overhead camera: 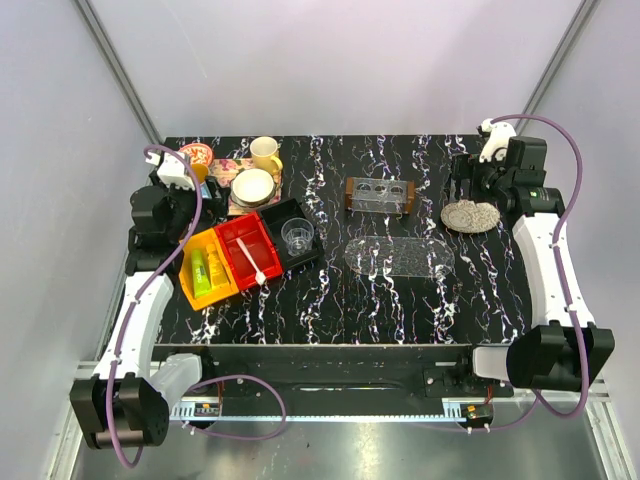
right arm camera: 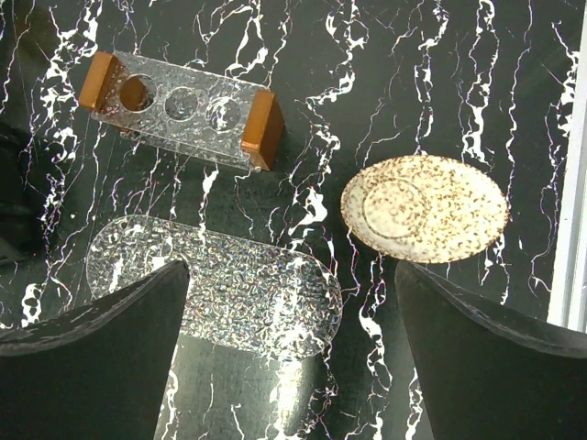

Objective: Prepare toiletry sets of a toothbrush and toothpaste on the tray

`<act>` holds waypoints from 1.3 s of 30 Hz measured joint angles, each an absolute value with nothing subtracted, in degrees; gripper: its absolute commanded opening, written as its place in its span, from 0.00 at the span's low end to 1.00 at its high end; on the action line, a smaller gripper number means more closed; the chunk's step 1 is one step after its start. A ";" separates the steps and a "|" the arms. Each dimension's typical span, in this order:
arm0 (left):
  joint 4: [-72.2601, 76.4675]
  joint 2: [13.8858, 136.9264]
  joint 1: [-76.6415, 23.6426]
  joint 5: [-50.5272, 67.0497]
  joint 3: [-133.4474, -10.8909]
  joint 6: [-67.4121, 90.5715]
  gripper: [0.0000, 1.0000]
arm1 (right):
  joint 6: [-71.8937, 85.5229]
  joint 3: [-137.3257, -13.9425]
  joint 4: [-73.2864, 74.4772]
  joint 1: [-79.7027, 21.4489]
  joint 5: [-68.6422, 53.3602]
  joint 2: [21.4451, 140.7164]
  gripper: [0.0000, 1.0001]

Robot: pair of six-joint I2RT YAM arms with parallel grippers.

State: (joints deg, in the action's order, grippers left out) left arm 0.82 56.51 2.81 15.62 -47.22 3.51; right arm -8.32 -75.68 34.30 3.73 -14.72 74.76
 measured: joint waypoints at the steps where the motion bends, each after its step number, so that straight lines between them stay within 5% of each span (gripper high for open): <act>1: 0.80 56.75 2.81 15.62 -47.22 3.51 0.99 | -8.32 -75.68 34.28 3.73 -14.72 74.76 1.00; 24: 0.75 56.82 2.81 15.62 -47.22 4.16 0.99 | -10.59 -78.37 34.39 -0.43 -12.93 76.25 1.00; 39: -0.25 57.80 2.76 15.62 -47.22 4.43 0.99 | -10.61 -95.33 34.57 -9.15 -5.96 97.56 0.87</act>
